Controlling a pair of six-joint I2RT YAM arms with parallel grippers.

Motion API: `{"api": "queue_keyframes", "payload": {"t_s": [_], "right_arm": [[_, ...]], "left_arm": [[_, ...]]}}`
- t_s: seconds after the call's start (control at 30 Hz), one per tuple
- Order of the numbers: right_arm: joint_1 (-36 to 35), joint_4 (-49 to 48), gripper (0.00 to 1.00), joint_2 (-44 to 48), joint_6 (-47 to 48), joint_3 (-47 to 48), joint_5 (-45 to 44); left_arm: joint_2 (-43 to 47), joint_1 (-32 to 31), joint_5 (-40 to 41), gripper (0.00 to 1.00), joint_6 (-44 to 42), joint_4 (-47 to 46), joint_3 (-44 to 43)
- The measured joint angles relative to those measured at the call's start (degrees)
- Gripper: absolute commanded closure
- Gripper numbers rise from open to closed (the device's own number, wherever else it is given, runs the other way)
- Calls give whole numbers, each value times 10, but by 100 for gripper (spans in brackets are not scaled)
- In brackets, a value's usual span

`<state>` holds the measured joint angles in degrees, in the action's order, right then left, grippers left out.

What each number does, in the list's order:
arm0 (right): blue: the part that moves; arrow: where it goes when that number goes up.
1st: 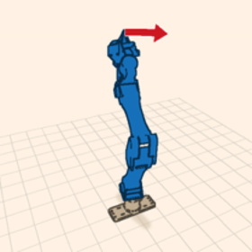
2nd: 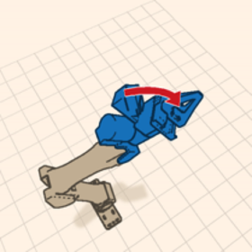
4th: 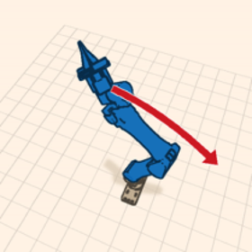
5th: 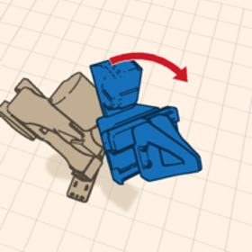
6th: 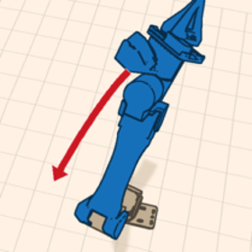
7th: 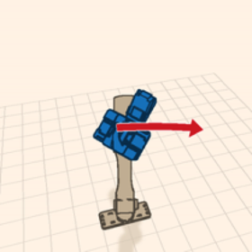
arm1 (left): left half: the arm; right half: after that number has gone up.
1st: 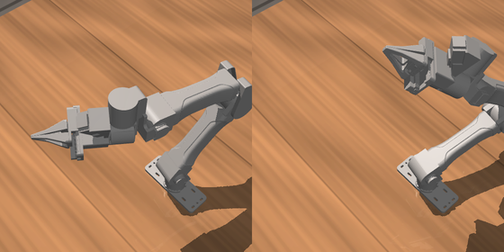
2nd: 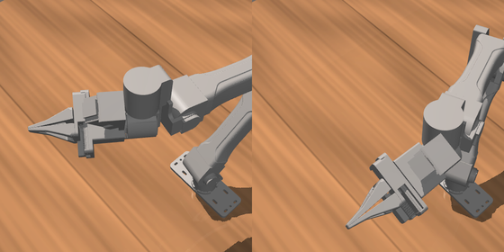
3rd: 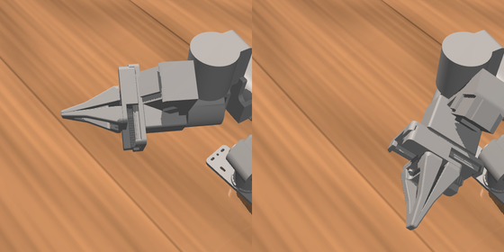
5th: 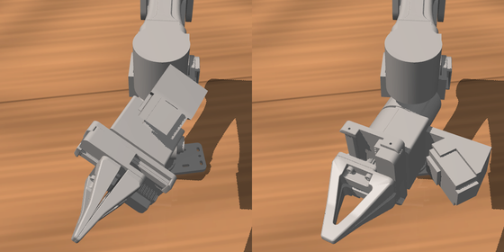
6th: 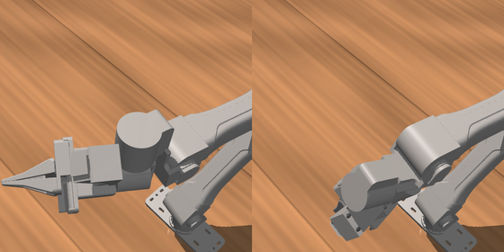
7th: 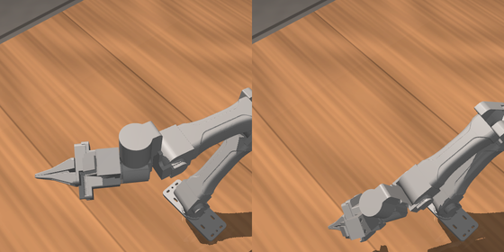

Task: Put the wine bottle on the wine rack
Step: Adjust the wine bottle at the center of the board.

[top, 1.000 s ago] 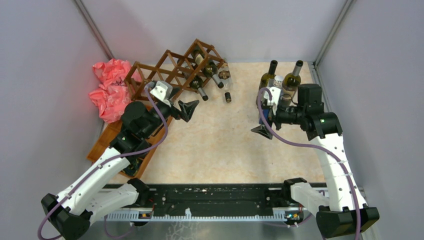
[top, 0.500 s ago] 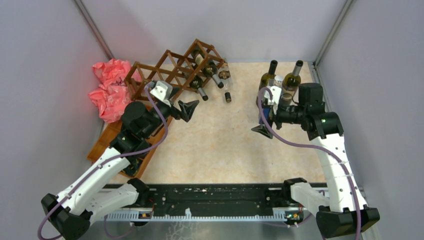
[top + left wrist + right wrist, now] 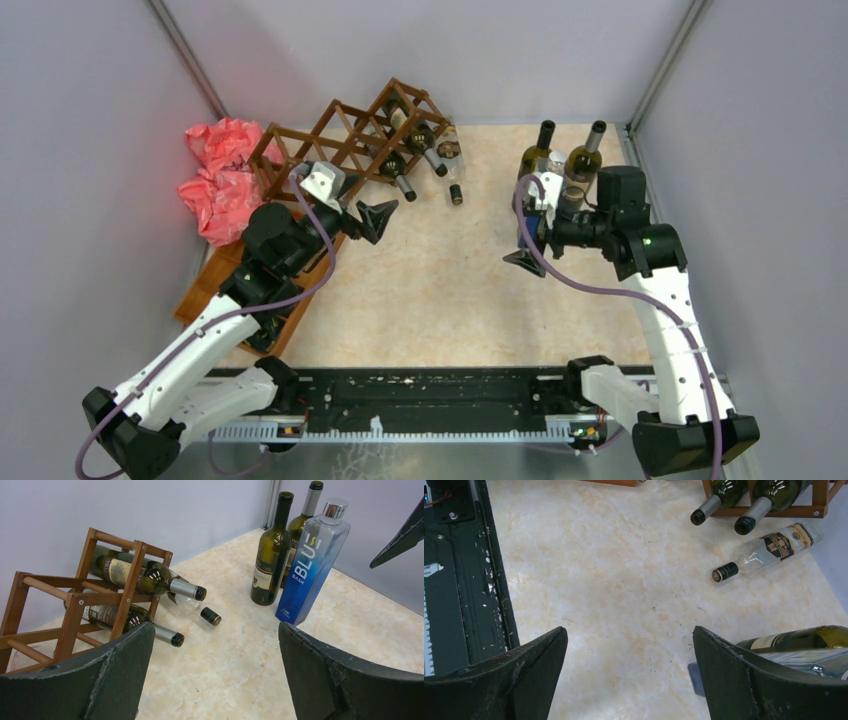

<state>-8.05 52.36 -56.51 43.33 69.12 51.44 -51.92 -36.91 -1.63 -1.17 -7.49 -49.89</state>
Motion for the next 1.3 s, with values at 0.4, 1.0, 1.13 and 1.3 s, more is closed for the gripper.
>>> {"api": "queue_keyframes", "payload": {"t_s": [0.4, 1.0, 1.13, 1.3], "right_arm": [[0, 12, 6, 0, 2, 9, -8], [0, 60, 6, -1, 19, 79, -36], [0, 60, 6, -1, 19, 79, -38], [0, 60, 6, -2, 16, 79, -39]], "left_arm": [[0, 0, 0, 1, 0, 0, 0], [0, 0, 0, 1, 0, 0, 0], [0, 0, 0, 1, 0, 0, 0], [0, 0, 0, 1, 0, 0, 0]]}}
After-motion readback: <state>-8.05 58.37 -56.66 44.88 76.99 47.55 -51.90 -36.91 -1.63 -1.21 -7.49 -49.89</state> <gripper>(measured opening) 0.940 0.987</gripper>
